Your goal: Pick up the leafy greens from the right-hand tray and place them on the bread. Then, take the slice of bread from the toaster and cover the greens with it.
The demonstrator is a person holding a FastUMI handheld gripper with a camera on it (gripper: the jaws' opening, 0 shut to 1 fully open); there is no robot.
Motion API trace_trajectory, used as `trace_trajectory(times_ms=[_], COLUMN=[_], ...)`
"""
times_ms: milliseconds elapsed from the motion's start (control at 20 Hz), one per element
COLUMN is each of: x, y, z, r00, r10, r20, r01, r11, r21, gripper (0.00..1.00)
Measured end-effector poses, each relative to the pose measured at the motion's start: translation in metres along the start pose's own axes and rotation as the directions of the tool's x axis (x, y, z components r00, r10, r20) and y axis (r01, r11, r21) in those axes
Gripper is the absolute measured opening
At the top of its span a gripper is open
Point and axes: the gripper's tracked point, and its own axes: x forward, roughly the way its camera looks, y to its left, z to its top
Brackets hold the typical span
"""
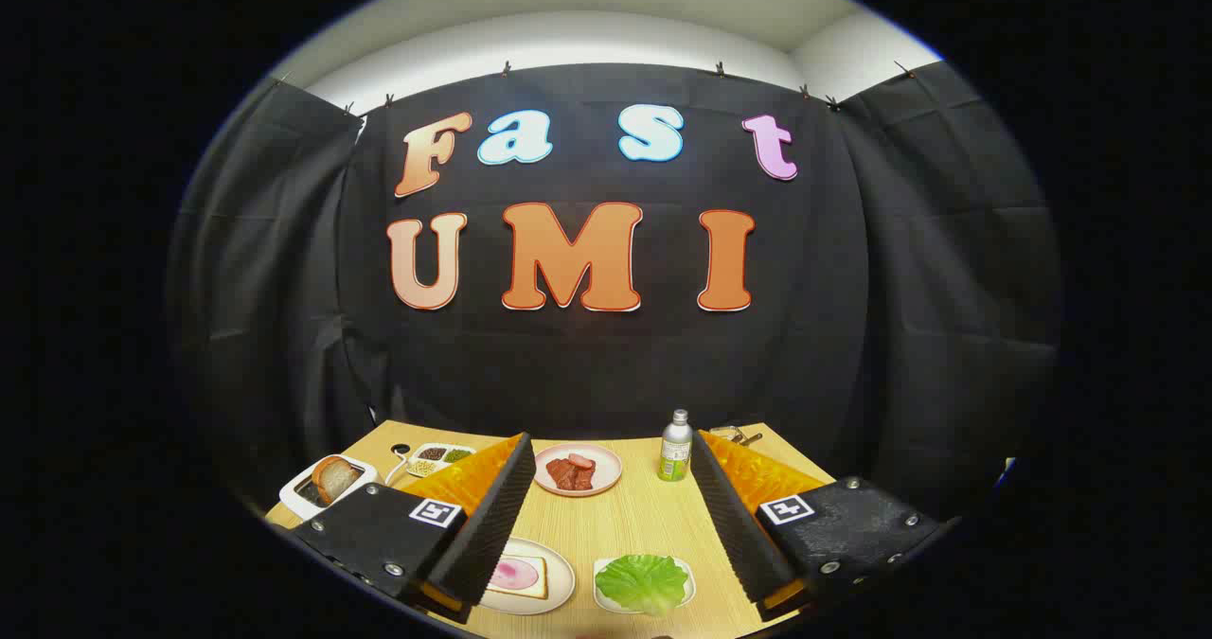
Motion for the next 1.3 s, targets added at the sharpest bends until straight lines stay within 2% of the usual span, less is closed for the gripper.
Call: trace_trajectory(times_ms=[400, 650, 850, 1000, 1300], x=[0.008, 0.015, 0.025, 0.034, 0.047], y=[-0.010, -0.005, -0.002, -0.004, -0.012], z=[-0.013, -0.026, -0.054, -0.086, -0.159], r00=[0.999, 0.997, 0.984, 0.958, 0.841], r10=[-0.024, -0.014, -0.003, -0.003, 0.009], r20=[-0.033, -0.075, -0.176, -0.288, -0.541], r01=[0.024, 0.013, -0.003, -0.015, -0.041], r11=[1.000, 1.000, 0.999, 0.998, 0.998], r21=[0.003, -0.010, -0.037, -0.059, -0.048], gripper=[0.99, 0.99, 0.99, 0.99, 0.99])
